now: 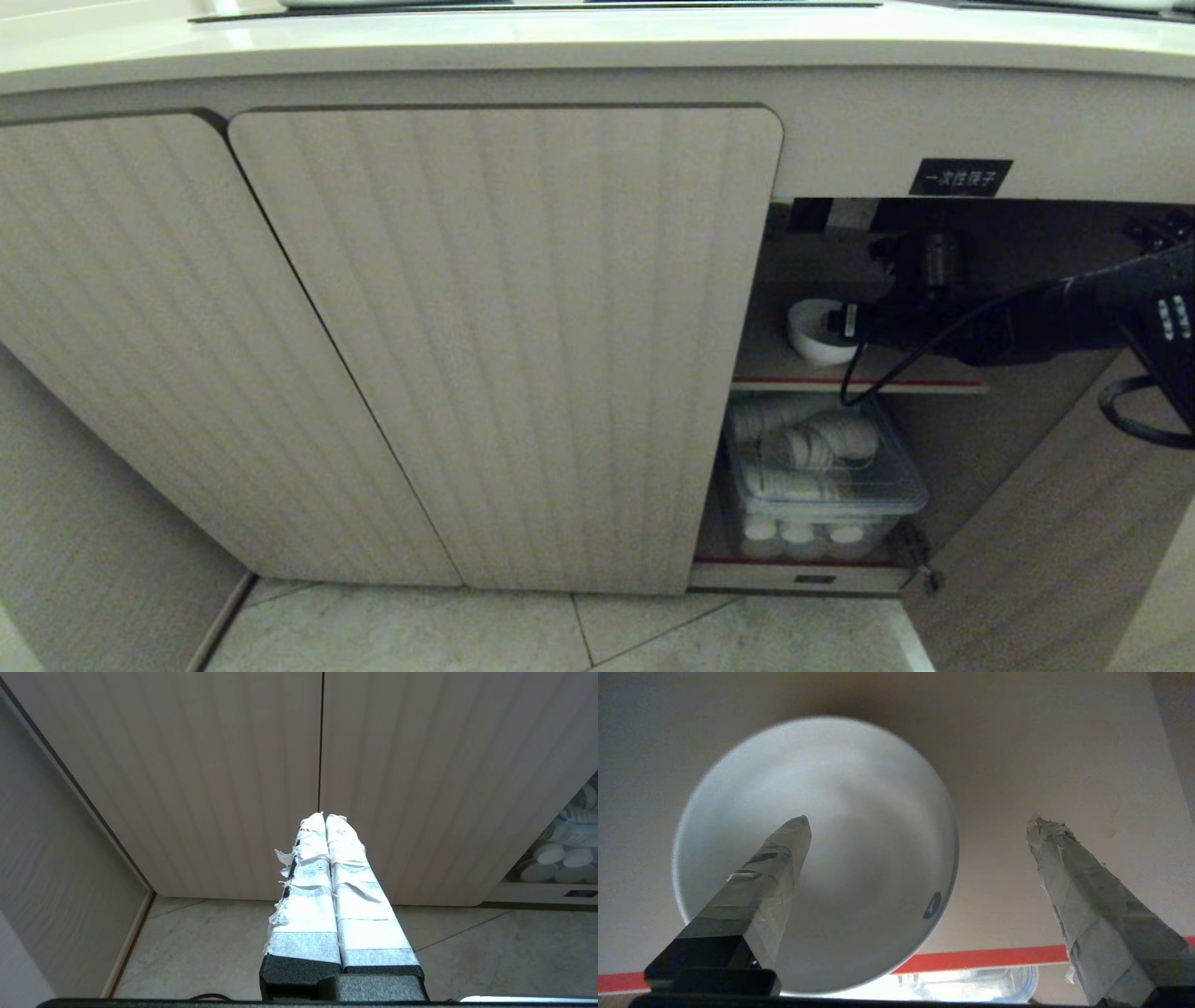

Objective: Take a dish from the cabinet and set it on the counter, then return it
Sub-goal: Take the bowl from the cabinet

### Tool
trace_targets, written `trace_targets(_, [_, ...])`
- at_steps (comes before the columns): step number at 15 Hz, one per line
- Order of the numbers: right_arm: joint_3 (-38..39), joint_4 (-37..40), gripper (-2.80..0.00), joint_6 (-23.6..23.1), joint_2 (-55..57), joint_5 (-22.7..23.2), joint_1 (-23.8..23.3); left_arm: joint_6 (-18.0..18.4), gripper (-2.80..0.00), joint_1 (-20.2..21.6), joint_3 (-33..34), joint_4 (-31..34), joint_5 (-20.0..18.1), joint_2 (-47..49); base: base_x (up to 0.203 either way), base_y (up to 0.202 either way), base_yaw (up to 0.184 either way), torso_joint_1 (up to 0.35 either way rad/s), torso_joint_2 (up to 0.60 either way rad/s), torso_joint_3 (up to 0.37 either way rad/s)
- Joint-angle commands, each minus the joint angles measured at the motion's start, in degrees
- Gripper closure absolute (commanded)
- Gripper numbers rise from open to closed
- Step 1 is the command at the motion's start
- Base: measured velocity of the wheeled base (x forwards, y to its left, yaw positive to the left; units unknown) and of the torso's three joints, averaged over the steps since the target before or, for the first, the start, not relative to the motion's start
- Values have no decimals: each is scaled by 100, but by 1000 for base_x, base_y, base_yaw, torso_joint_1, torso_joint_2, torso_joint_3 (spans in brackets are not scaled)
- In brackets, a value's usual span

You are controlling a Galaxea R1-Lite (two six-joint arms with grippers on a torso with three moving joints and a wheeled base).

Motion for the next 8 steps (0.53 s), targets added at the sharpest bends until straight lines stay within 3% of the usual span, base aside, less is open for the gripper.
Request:
trace_targets(1, [-117,140,-280,-2,55,-16,-1,-4,0,0,-3,0,0,0,0,0,0,0,0,0])
trace_targets(8, [-476,920,-280,-7,98,-25,-45,-4,0,0,-2,0,0,0,0,0,0,0,0,0])
